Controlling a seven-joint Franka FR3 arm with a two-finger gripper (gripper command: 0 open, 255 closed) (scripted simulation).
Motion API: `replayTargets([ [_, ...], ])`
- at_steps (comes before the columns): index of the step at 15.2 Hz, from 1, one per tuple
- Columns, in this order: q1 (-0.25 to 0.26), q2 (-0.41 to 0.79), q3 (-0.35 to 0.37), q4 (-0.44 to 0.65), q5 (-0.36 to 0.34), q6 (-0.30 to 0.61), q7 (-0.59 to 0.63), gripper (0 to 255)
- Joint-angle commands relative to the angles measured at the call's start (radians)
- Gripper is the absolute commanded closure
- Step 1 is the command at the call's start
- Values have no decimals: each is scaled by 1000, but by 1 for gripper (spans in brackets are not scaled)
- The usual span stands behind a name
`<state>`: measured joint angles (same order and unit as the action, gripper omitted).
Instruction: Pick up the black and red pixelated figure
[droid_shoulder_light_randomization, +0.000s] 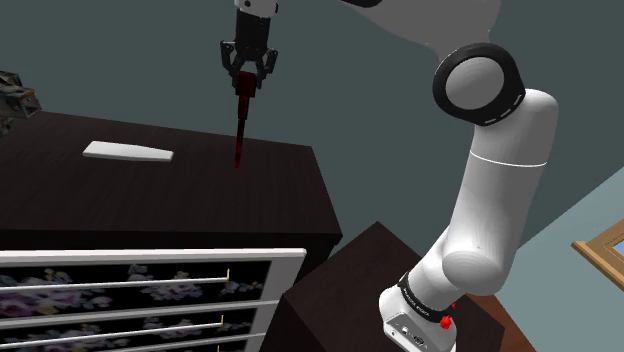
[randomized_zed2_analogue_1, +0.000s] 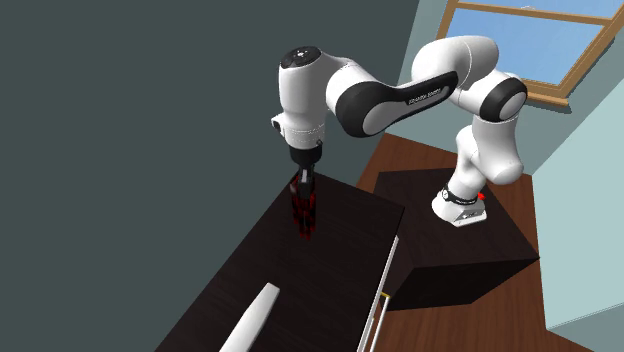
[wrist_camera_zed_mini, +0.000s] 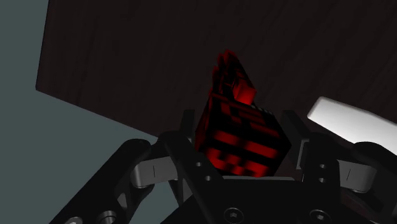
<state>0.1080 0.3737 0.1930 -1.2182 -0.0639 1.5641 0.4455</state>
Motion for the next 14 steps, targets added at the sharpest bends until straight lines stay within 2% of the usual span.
replayTargets([
  [1,0,2,-1,0,-1,0,0,255],
  [5,0,0,0,-4,0,2,1,255],
  [14,19,65,0,221,-13,-158,3,255],
])
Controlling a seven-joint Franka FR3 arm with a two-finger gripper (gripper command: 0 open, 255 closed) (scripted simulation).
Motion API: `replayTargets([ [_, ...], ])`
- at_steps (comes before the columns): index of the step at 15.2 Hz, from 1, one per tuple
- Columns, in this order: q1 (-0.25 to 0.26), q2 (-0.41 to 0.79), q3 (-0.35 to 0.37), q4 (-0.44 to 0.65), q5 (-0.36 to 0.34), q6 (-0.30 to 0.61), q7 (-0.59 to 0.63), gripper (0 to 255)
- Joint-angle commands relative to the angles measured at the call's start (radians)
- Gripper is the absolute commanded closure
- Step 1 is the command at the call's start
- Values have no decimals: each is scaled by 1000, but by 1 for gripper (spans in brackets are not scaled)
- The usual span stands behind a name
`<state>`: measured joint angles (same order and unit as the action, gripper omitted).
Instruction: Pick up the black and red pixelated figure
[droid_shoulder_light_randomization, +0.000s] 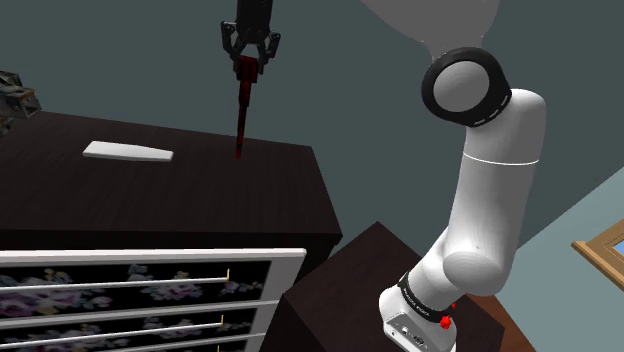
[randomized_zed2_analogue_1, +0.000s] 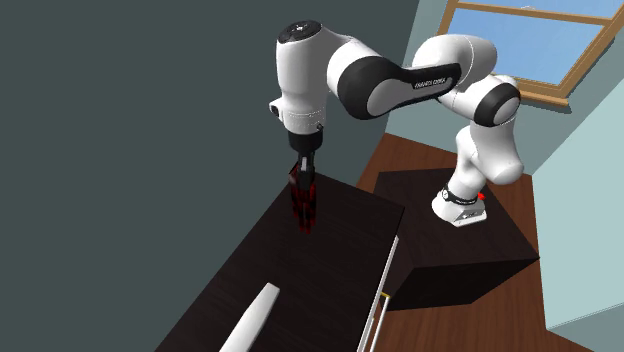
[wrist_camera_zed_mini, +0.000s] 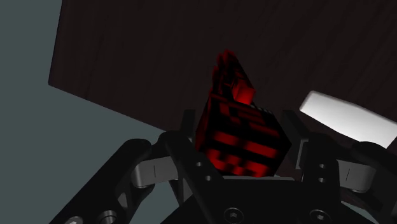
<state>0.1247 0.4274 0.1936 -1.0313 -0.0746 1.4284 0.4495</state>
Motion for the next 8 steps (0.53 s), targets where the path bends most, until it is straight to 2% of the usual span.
replayTargets([
  [1,5,23,-1,67,-4,-44,-1,255],
  [6,30,113,-4,288,-21,-175,-2,255],
  [8,31,118,-4,299,-22,-180,-2,255],
])
